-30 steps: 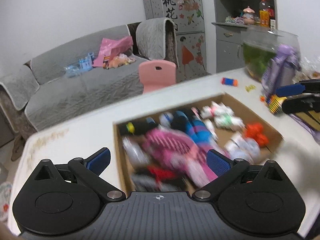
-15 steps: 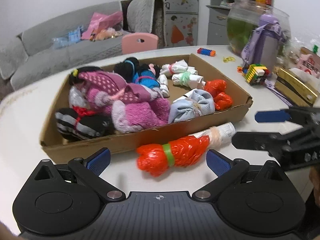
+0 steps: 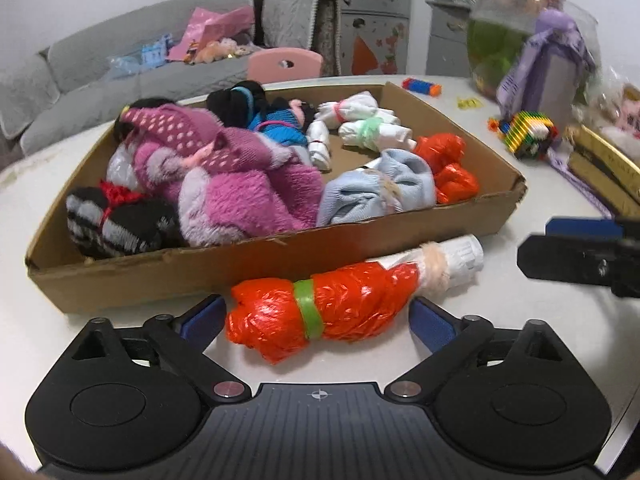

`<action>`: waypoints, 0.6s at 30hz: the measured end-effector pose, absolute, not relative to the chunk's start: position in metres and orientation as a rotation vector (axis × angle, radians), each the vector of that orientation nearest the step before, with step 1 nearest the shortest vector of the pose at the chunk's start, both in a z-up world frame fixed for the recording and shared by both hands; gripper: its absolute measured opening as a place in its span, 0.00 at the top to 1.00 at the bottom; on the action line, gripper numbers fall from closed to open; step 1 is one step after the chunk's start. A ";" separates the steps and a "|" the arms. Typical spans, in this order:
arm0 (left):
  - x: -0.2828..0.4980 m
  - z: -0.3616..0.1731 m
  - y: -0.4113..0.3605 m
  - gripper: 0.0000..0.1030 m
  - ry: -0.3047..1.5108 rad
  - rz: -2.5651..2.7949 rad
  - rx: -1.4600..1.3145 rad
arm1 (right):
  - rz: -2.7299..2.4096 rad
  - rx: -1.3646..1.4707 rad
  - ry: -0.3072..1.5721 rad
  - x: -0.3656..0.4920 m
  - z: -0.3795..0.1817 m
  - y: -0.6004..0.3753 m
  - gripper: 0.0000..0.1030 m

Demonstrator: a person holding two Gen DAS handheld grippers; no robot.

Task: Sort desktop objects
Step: 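Move both tools back to the last two bundles on the table, then grasp green-banded orange bundle with left tool while right tool grasps peach-banded white sock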

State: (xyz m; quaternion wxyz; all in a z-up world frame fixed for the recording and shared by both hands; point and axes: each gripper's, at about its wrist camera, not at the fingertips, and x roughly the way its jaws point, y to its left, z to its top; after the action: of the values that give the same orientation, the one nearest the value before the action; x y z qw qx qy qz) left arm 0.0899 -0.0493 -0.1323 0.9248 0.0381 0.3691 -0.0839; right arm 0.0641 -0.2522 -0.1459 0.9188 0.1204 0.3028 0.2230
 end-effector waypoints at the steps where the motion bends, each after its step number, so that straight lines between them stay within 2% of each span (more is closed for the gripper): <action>1: 0.089 -0.132 -0.048 0.09 0.750 -0.164 0.077 | 0.459 0.244 0.625 0.063 -0.146 -0.251 0.13; 5: 0.085 -0.127 -0.040 0.19 0.749 -0.167 0.079 | 0.462 0.231 0.636 0.064 -0.148 -0.245 0.13; 18: 0.076 -0.125 0.007 0.19 0.752 -0.100 0.048 | 0.401 0.161 0.665 0.070 -0.160 -0.187 0.12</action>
State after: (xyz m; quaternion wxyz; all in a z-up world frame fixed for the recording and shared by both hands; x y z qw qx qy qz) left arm 0.0758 0.0071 -0.1249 0.9287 0.0234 0.3670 -0.0489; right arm 0.0704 -0.1875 -0.1596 0.9223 0.0782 0.3240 0.1955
